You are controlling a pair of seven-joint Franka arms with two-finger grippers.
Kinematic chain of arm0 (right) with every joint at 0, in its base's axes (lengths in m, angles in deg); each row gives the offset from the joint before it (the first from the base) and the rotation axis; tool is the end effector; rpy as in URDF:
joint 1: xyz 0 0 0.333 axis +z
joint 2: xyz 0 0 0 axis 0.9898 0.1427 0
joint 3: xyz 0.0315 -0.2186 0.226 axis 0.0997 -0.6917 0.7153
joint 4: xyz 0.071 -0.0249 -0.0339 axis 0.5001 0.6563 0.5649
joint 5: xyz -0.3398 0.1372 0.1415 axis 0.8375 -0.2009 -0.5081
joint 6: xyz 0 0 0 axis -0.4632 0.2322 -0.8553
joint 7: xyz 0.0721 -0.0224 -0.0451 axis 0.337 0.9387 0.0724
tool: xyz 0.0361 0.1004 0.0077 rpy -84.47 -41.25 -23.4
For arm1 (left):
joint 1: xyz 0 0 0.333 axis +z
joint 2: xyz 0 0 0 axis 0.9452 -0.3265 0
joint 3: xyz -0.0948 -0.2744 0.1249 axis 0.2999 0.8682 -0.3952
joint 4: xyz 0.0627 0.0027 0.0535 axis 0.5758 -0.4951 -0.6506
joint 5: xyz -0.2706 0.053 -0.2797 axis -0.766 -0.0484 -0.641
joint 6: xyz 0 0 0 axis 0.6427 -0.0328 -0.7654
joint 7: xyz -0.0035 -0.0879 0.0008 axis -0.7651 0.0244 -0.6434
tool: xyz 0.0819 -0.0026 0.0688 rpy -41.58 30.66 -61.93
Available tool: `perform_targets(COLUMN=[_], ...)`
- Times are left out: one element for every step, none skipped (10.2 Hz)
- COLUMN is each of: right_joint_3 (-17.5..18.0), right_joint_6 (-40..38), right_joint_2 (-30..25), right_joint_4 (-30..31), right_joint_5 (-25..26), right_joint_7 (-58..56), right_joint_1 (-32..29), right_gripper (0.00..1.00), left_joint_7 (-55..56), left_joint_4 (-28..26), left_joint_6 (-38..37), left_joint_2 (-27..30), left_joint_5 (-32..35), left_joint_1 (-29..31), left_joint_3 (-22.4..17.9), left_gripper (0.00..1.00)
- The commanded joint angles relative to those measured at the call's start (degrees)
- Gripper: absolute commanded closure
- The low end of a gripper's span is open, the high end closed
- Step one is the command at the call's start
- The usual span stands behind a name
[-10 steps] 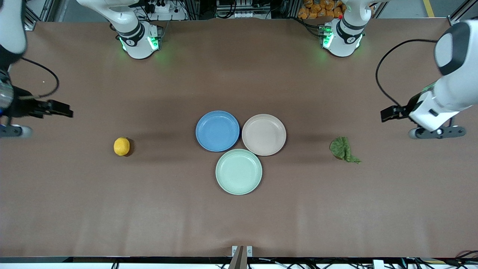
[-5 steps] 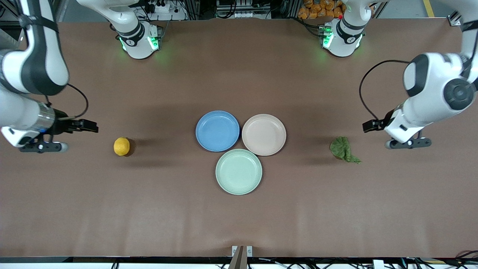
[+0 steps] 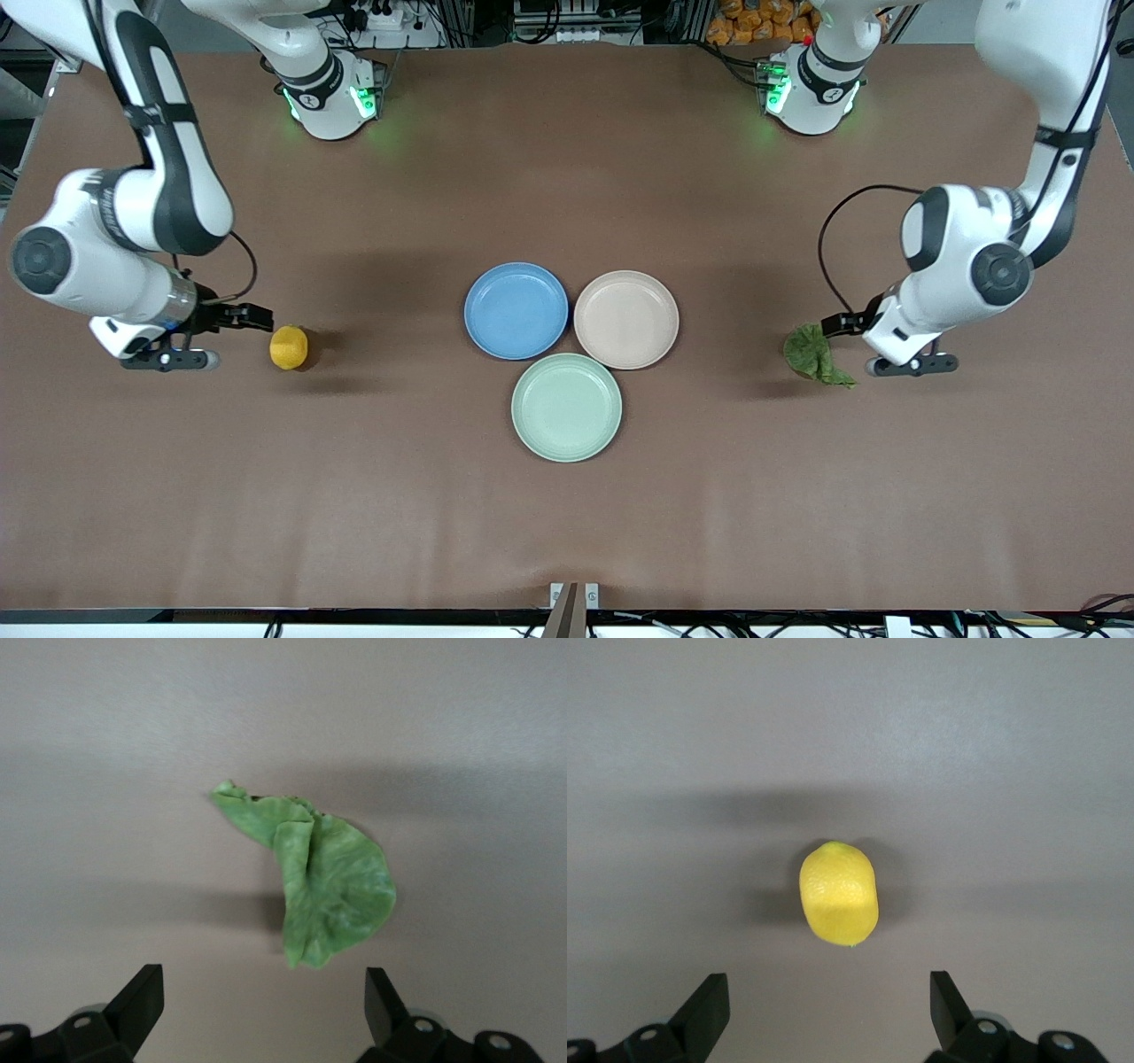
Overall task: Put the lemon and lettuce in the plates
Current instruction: 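Lower the right gripper onto the lemon while the left gripper grasps the lettuce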
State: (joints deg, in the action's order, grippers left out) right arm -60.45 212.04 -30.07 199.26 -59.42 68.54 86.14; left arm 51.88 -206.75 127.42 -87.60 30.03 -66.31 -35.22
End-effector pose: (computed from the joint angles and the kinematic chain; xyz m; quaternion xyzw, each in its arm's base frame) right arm 0.5752 -0.0181 0.3104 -0.9985 0.0045 0.0535 0.0137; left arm 0.5775 -0.0507 0.2509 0.9978 0.0264 -0.0606 0.0098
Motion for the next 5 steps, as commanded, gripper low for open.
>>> perform_targets(right_joint_3=[0.7,1.1,1.2,1.2,1.3], right_joint_6=[5.2,7.6,10.6,13.7,16.0], right_joint_2=[1.9,3.2,4.5,5.7,6.3], right_joint_4=[2.2,2.7,3.9,5.2,6.1], right_joint_5=[-0.8,-0.8,-0.8,-0.8,-0.8], right_joint_7=[0.2,0.2,0.2,0.2,0.2], right_joint_1=[0.2,0.4,0.5,0.5,0.5], right_gripper=[0.0,0.0,0.0,0.0,0.0], left_joint_7=[1.7,1.7,1.7,1.7,1.7], left_joint_4=[0.9,1.2,2.1,2.3,2.7], left_joint_6=[3.7,4.5,4.6,4.6,4.6], left_joint_2=[-4.4,-5.7,-7.1,-7.8,-8.6], left_joint_5=[0.6,0.7,0.9,1.0,1.1], left_joint_1=[-0.2,-0.4,-0.9,-1.1,-1.0], left_joint_3=[0.2,0.2,0.2,0.1,0.1], left_gripper=[0.0,0.0,0.0,0.0,0.0])
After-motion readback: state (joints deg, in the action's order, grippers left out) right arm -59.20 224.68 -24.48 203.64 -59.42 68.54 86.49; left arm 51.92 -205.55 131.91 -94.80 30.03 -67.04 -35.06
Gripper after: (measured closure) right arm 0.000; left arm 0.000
